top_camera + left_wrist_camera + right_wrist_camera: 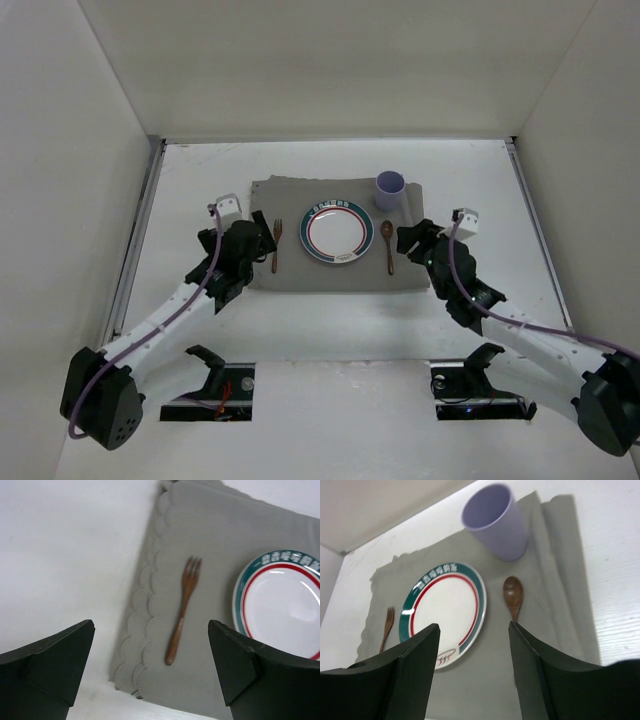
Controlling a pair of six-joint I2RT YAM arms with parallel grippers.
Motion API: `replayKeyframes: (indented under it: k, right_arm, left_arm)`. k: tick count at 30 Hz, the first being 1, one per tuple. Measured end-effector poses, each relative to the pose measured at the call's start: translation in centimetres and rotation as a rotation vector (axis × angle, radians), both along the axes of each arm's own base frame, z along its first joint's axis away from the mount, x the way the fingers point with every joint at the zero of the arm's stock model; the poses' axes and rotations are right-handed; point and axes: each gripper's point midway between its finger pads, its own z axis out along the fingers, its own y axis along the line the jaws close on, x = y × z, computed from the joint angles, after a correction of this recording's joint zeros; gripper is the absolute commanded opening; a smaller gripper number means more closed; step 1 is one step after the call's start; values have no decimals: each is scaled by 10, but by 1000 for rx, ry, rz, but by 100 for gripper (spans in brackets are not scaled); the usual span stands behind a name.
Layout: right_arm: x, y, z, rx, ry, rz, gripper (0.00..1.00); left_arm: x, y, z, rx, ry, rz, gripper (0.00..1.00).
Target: Set the dinner table for one person
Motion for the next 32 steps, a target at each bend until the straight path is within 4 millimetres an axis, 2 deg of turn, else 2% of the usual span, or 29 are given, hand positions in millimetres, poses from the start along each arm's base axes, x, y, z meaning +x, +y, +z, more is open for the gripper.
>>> replayKeyframes:
  k: [4, 7, 11, 15, 21, 25, 28, 32]
  right_arm:
    - [5, -27, 8, 24, -26, -102, 79]
    - [8, -49, 6, 43, -27, -182, 100]
    - [9, -73, -4, 49, -8, -271, 100]
    - [8, -84, -8, 43, 9, -313, 100]
    - [6, -109, 6, 74, -25, -402, 100]
    - [9, -133, 11, 94, -43, -495, 100]
    - [8, -146, 1, 109, -36, -542, 100]
    - [2, -148, -19, 106, -5, -548, 100]
  left_arm:
    - [-16, 29, -18, -53, 10, 102, 100]
    - [-25, 45, -21, -115, -12, 168, 100]
    - [-31, 60, -20, -196, -53, 244, 100]
    - [-37, 78, -32, -265, -56, 340, 100]
    - [-46, 95, -63, -301, 12, 451, 100]
    - [-49, 98, -73, -291, 38, 473, 100]
    - [-49, 100, -76, -286, 33, 483, 100]
    - [-50, 95, -82, -278, 35, 468, 100]
